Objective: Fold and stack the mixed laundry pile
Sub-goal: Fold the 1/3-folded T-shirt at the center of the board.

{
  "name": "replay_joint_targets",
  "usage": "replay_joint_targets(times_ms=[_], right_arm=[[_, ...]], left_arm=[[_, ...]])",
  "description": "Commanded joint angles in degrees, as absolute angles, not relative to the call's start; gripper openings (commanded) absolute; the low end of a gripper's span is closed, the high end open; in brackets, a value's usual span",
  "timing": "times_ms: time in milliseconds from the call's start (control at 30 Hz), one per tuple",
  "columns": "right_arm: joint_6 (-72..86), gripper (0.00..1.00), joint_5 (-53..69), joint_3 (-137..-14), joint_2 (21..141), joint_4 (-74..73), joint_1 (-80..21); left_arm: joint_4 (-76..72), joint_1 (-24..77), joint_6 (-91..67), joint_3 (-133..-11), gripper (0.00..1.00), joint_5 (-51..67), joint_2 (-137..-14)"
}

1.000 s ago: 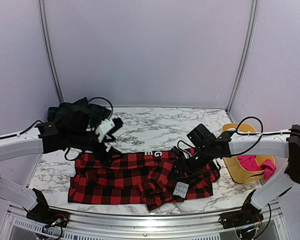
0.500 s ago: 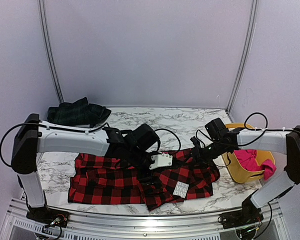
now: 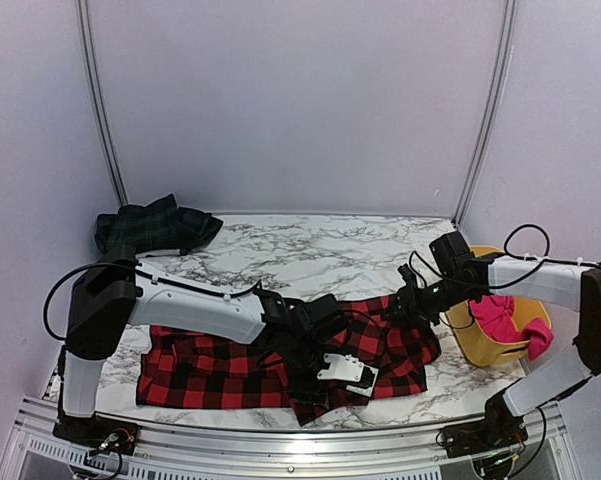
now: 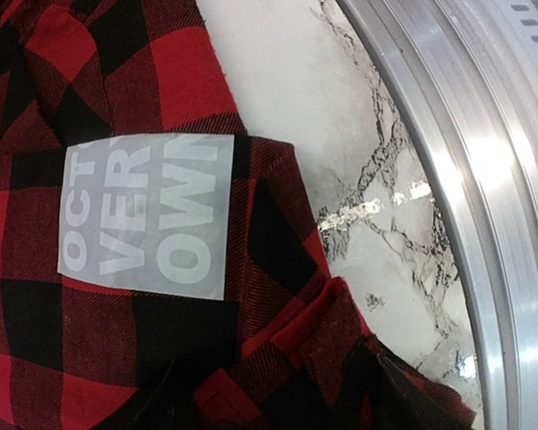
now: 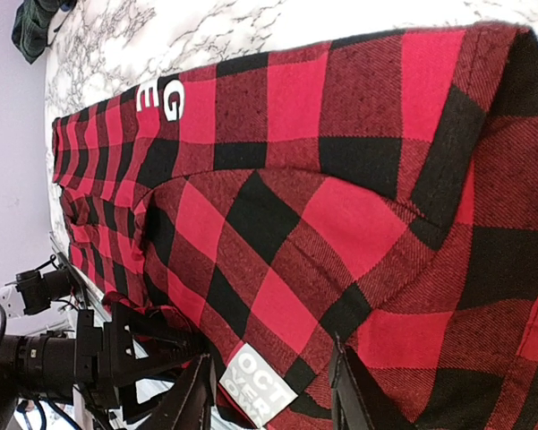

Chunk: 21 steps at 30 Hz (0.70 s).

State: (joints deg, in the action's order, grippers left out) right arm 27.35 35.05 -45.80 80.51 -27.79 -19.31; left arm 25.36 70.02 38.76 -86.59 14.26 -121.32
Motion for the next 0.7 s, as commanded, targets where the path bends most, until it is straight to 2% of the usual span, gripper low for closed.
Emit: replay_joint_targets(times_ms=[0, 133, 400, 533, 667], right_arm=[[25.37, 0.4, 36.3, -45.64, 79.98, -28.83, -18.89], [24.8, 0.39, 36.14, -45.19, 80.38, -28.67, -18.82], [24.73, 0.36, 36.26, -43.17, 82.24, -26.17, -18.89], [24.29, 0.34, 36.6, -42.91, 82.96, -25.84, -18.89], [23.33, 0.34, 38.0, -43.56, 82.76, -25.99, -18.89]], left_arm=[[27.68, 70.4, 40.15, -86.52, 0.65, 11.6, -122.04], [27.9, 70.4, 39.55, -85.5, 0.49, 12.29, -118.2], [27.78, 70.36, 38.44, -81.95, 0.41, 10.87, -109.77], [27.78, 70.31, 38.08, -81.23, 0.26, 10.32, -108.77], [27.81, 70.27, 37.49, -80.98, 0.18, 10.23, -108.08]])
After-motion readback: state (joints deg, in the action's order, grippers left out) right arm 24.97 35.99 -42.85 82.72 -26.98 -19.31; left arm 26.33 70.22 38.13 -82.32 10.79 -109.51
